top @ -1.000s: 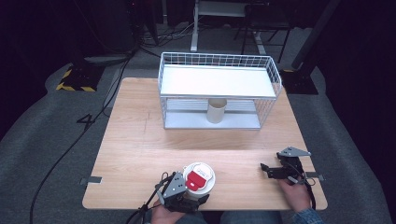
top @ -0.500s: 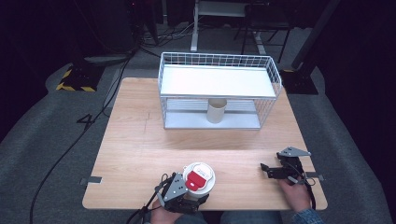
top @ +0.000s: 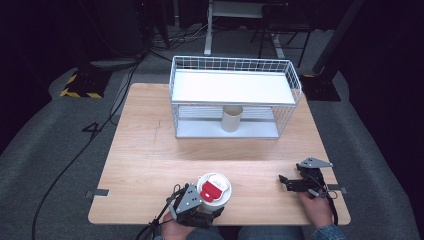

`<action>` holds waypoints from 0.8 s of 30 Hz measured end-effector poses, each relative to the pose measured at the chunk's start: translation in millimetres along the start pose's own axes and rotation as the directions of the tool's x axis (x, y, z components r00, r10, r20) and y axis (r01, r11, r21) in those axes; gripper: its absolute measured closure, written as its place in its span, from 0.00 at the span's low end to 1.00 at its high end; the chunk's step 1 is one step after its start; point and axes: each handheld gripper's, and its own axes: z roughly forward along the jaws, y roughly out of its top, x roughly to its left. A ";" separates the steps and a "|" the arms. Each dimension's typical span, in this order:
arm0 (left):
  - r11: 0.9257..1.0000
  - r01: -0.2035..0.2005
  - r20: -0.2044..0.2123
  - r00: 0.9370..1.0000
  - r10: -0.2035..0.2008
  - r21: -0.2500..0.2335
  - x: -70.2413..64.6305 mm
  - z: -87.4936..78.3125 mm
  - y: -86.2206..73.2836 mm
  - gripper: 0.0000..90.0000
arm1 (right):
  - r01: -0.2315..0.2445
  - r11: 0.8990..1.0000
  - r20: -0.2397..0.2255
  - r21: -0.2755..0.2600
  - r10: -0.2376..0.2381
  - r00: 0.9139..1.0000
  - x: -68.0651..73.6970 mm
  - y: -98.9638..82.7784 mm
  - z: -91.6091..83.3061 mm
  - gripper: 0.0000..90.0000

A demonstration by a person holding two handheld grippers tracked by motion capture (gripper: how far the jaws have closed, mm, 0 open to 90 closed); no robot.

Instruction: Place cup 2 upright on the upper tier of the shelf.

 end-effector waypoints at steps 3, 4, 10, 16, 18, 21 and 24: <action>1.000 0.006 0.012 1.000 -0.006 -0.008 0.1 -1.0 4.1 0.16 | -0.001 1.000 0.002 -0.001 0.001 1.000 0.1 0.0 0.0 0.11; 1.000 0.007 0.014 1.000 -0.007 -0.010 0.0 -1.9 5.6 0.16 | 0.001 1.000 0.003 0.000 -0.001 1.000 0.1 -0.1 -0.1 0.11; 1.000 0.006 0.011 1.000 -0.006 -0.021 2.3 -6.8 10.9 0.16 | 0.000 1.000 0.004 0.001 0.000 1.000 0.2 -0.1 -0.1 0.11; 0.999 0.041 0.015 0.999 -0.041 -0.029 7.8 -13.1 17.3 0.16 | 0.000 1.000 0.004 0.001 0.000 1.000 0.2 -0.1 -0.2 0.11; 0.998 0.040 0.015 0.999 -0.039 -0.040 9.2 -15.7 21.1 0.16 | -0.002 1.000 0.005 0.001 0.002 1.000 0.5 0.0 -0.1 0.11; 0.998 0.034 0.013 0.999 -0.033 -0.048 11.6 -20.2 29.0 0.16 | -0.001 1.000 0.005 0.001 0.001 1.000 0.8 0.1 0.1 0.11; 0.998 0.022 0.015 1.000 -0.021 -0.052 14.7 -24.6 38.8 0.16 | -0.006 1.000 0.010 0.002 0.006 1.000 1.6 0.6 0.6 0.11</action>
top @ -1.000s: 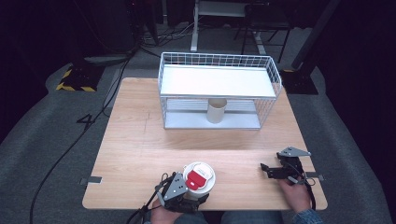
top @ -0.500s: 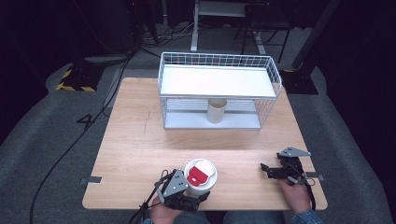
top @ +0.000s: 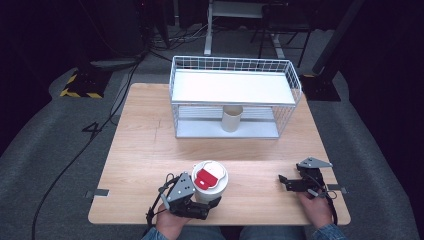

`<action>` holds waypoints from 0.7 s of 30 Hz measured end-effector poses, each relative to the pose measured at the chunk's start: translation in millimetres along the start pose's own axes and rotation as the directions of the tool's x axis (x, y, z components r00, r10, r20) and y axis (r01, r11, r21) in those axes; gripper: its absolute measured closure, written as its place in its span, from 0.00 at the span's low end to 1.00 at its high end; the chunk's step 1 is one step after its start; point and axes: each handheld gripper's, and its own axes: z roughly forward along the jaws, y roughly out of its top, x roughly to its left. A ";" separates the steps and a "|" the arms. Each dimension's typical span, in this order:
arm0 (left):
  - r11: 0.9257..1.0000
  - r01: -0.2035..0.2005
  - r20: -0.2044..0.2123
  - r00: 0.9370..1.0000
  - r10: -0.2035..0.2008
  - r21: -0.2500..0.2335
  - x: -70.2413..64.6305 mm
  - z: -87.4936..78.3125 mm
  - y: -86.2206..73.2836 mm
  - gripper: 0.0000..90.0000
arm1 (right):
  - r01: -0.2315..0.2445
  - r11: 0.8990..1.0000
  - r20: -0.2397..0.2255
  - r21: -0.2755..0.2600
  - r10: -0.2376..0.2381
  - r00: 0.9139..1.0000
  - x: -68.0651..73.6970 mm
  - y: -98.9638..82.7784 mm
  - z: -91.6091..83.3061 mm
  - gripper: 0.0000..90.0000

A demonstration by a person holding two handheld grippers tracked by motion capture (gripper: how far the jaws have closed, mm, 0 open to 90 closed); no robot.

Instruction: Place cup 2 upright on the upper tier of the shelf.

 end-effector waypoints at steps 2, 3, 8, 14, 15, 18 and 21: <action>1.000 0.000 0.006 1.000 0.000 -0.008 1.8 -2.5 6.4 0.16 | -0.003 1.000 0.001 0.001 0.003 1.000 0.4 0.3 0.3 0.11; 1.000 0.001 0.011 1.000 -0.001 -0.014 2.5 -3.2 8.2 0.16 | -0.004 1.000 0.003 -0.001 0.004 1.000 0.5 0.3 0.4 0.11; 1.000 0.008 0.014 1.000 -0.008 -0.026 6.5 -7.1 17.9 0.16 | -0.016 1.000 0.017 0.012 0.016 1.000 -0.3 1.1 1.9 0.05; 0.999 0.003 0.014 1.000 -0.003 -0.035 8.5 -9.8 28.9 0.16 | -0.018 1.000 0.017 0.014 0.017 1.000 0.0 1.4 2.4 0.05; 0.999 0.003 0.015 1.000 -0.003 -0.038 8.8 -10.3 30.8 0.16 | -0.017 1.000 0.017 0.014 0.017 1.000 0.0 1.4 2.3 0.05; 0.999 0.005 0.020 1.000 -0.004 -0.051 10.8 -12.1 36.6 0.16 | -0.016 1.000 0.015 0.013 0.016 1.000 0.1 1.9 3.1 0.04; 0.998 0.009 0.017 1.000 -0.008 -0.057 13.4 -13.7 43.2 0.16 | -0.015 1.000 0.014 0.015 0.015 1.000 0.1 2.1 3.2 0.04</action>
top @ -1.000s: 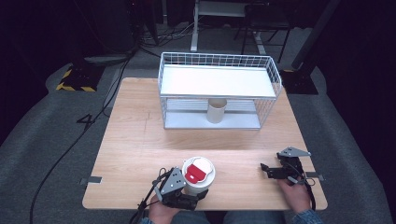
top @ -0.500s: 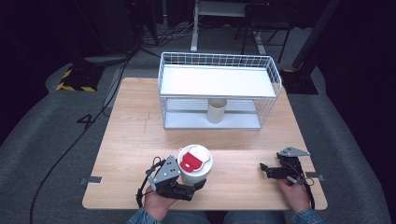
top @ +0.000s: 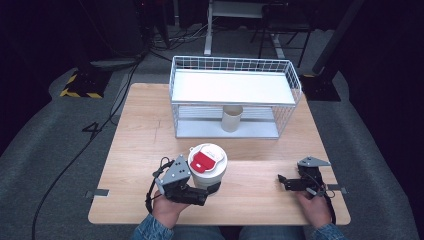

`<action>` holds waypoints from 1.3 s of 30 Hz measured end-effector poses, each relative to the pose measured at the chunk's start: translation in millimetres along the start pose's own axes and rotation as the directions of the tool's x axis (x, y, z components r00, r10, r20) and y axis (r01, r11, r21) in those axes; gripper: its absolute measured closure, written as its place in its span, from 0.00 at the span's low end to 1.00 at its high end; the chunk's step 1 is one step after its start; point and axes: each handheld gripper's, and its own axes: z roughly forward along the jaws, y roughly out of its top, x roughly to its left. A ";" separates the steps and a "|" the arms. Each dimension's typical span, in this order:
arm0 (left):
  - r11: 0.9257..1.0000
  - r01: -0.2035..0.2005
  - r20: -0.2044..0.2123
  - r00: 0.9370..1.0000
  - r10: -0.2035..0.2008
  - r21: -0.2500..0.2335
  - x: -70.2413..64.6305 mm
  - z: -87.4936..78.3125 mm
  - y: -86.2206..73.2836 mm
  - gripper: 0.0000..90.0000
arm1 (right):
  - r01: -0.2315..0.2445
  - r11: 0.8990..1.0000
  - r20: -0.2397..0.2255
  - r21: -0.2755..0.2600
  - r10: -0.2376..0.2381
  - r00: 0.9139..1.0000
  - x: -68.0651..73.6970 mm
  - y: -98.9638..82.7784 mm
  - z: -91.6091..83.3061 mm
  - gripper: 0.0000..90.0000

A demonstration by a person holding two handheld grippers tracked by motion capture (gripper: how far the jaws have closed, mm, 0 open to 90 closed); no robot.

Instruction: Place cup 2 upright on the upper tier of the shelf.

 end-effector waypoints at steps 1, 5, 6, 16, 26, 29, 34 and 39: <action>1.000 0.001 -0.001 1.000 -0.001 -0.002 1.0 -0.3 2.4 0.16 | 0.000 1.000 0.000 0.000 0.000 1.000 0.0 0.0 0.0 0.04; 1.000 0.004 -0.007 1.000 -0.004 -0.008 3.9 -1.0 11.8 0.16 | 0.000 1.000 0.000 0.000 0.000 1.000 0.0 0.0 0.0 0.04; 1.000 0.000 -0.009 1.000 -0.001 -0.006 4.5 -1.1 14.2 0.16 | 0.000 1.000 0.000 0.000 0.000 1.000 0.0 0.0 0.0 0.04; 0.999 -0.027 -0.006 1.000 0.027 -0.021 10.5 -1.8 38.5 0.16 | -0.001 1.000 0.000 0.000 0.001 1.000 0.0 0.0 0.0 0.04; 0.999 -0.033 -0.028 0.999 0.032 -0.037 22.4 -0.1 64.5 0.16 | -0.001 1.000 0.000 0.000 0.001 1.000 0.0 0.0 0.0 0.04; 0.999 -0.029 -0.027 0.999 0.028 -0.044 26.6 2.3 70.1 0.16 | -0.001 1.000 0.000 -0.001 0.001 1.000 0.0 0.0 0.1 0.04; 0.998 -0.040 -0.035 0.999 0.039 -0.042 32.7 7.1 82.0 0.16 | -0.001 1.000 0.000 -0.001 0.001 1.000 0.0 0.0 0.1 0.04; 0.999 -0.038 -0.049 0.998 0.036 -0.039 37.3 12.2 94.2 0.16 | 0.000 1.000 0.000 0.000 0.000 1.000 0.0 0.0 0.0 0.04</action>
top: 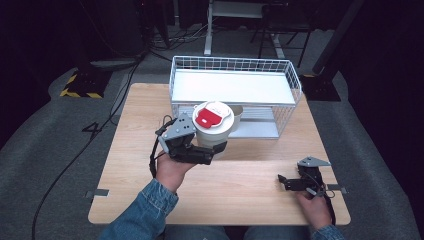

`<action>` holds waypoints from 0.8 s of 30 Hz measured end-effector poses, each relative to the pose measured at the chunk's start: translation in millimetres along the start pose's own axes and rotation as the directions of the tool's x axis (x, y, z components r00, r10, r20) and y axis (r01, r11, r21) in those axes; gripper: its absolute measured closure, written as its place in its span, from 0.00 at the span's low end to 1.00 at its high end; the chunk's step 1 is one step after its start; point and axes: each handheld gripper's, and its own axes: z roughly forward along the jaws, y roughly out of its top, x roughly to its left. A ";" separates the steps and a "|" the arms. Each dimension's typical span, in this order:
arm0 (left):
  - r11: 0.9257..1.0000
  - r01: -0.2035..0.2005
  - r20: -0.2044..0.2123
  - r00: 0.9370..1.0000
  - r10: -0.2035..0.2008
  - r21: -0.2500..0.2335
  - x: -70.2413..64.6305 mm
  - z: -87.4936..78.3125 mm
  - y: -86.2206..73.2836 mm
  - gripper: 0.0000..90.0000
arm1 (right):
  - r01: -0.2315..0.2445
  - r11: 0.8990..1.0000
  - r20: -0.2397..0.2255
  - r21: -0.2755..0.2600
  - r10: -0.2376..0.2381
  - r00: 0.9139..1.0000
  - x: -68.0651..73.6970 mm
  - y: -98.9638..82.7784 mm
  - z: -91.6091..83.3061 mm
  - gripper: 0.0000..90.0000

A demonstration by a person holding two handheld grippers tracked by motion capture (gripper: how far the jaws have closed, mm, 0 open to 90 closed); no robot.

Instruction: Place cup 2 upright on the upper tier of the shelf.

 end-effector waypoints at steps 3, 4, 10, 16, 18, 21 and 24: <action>1.000 0.011 -0.002 1.000 -0.011 -0.006 3.9 3.4 6.7 0.16 | -0.001 1.000 0.000 -0.001 0.001 1.000 0.0 0.0 0.1 0.04; 1.000 0.012 -0.006 1.000 -0.012 -0.003 5.1 4.4 9.3 0.16 | 0.000 1.000 0.000 -0.001 0.000 1.000 0.0 0.0 0.1 0.04; 1.000 0.025 -0.015 1.000 -0.025 -0.014 13.6 11.7 20.6 0.16 | 0.000 1.000 0.000 -0.001 0.000 1.000 0.0 0.0 0.0 0.04; 0.999 0.055 -0.048 0.997 -0.055 -0.003 24.5 20.2 31.3 0.16 | 0.000 1.000 0.000 0.000 0.000 1.000 0.0 0.0 0.0 0.04; 0.999 0.052 -0.057 0.997 -0.052 -0.004 28.3 22.8 34.5 0.16 | -0.001 1.000 -0.002 -0.001 0.001 1.000 0.0 -0.1 0.1 0.04; 0.999 0.051 -0.070 0.996 -0.052 -0.009 33.7 27.2 39.2 0.16 | 0.000 1.000 0.000 -0.001 0.000 1.000 0.0 -0.1 0.0 0.04; 0.998 0.057 -0.080 0.995 -0.057 -0.013 39.4 31.2 44.0 0.16 | 0.000 1.000 0.000 -0.001 0.000 1.000 0.0 -0.1 0.0 0.04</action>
